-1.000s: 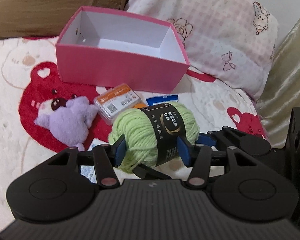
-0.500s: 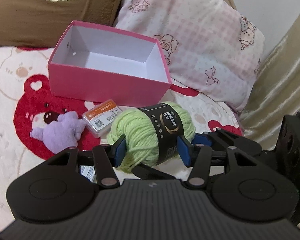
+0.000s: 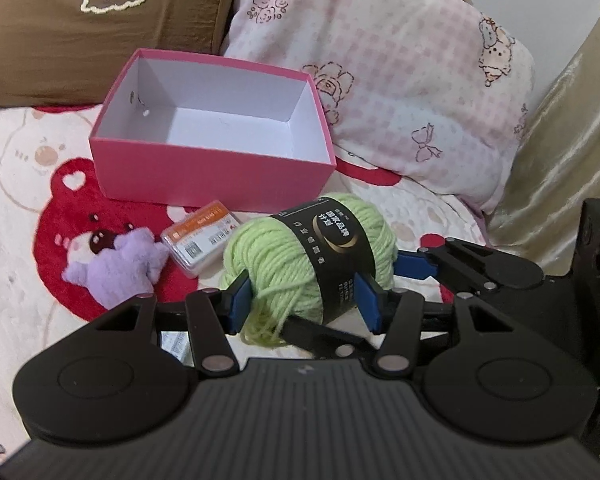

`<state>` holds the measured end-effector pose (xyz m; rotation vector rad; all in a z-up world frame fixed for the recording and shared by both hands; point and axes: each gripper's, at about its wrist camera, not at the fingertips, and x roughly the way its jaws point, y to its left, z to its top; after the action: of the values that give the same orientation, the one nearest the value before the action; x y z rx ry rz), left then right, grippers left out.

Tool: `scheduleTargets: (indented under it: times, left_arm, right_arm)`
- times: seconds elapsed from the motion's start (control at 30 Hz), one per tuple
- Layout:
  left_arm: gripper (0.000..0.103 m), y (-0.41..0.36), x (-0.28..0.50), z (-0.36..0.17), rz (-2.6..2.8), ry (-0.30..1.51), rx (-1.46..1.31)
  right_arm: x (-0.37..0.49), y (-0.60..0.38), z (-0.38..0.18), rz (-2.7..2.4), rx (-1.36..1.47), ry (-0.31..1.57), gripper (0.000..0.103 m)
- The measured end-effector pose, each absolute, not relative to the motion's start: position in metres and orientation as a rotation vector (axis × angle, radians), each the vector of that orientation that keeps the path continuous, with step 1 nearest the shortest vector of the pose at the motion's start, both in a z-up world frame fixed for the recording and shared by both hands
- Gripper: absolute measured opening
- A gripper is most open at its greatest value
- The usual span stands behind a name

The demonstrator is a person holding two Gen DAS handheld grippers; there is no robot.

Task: Organize objects
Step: 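Lift the yarn skein with the left tool and carry it into the pink box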

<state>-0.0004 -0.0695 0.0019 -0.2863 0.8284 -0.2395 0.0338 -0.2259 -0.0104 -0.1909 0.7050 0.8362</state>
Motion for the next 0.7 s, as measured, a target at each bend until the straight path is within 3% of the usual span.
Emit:
scheduleTargets:
  times: [0.13, 0.4, 0.6, 0.7]
  left_arm:
    - [0.051, -0.073, 0.007, 0.018, -0.24, 0.826, -0.276]
    - [0.051, -0.073, 0.026, 0.041, -0.256, 0.811, -0.263]
    - [0.051, -0.054, 0.055, 0.063, -0.24, 0.774, -0.276]
    - [0.05, -0.046, 0.071, 0.073, -0.229, 0.751, -0.26]
  right_arm:
    - [0.045, -0.235, 0.0, 0.866, -0.143, 0.728, 0.082]
    - [0.058, -0.234, 0.026, 0.863, -0.167, 0.711, 0.081]
    - [0.076, -0.212, 0.049, 0.87, -0.303, 0.687, 0.08]
    - [0.094, -0.199, 0.059, 0.894, -0.341, 0.714, 0.076]
